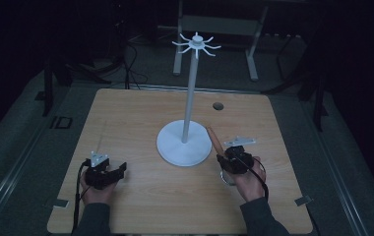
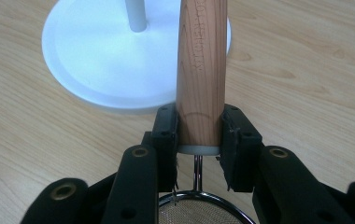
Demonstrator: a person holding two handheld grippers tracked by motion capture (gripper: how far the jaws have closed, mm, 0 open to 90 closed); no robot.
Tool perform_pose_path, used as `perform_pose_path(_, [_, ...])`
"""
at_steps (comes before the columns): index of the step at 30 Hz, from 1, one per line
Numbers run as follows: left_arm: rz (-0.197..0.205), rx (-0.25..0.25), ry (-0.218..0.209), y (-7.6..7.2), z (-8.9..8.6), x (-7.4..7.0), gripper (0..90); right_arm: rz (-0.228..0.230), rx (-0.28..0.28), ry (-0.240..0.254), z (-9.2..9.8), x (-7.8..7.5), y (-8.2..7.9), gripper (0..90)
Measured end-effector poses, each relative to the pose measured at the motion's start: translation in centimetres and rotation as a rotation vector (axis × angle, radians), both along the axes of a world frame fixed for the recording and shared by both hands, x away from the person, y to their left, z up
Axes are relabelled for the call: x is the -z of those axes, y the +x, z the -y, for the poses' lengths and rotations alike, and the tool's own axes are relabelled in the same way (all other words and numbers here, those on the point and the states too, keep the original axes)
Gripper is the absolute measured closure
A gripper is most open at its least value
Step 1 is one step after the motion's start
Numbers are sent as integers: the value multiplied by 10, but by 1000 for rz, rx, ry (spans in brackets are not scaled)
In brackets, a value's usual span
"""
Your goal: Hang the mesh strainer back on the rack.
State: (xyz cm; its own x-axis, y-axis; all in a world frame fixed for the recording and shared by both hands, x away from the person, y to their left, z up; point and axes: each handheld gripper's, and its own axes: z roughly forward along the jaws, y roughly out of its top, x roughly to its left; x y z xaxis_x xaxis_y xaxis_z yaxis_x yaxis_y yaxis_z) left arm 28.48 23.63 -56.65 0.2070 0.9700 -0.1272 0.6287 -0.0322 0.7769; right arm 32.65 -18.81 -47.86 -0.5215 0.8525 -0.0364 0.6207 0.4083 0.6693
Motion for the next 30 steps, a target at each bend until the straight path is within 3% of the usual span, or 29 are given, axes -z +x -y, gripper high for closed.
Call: perform_pose_path(30, [1, -1, -2, 0, 0, 0, 280, 117, 17, 70, -4, -24, -1, 694])
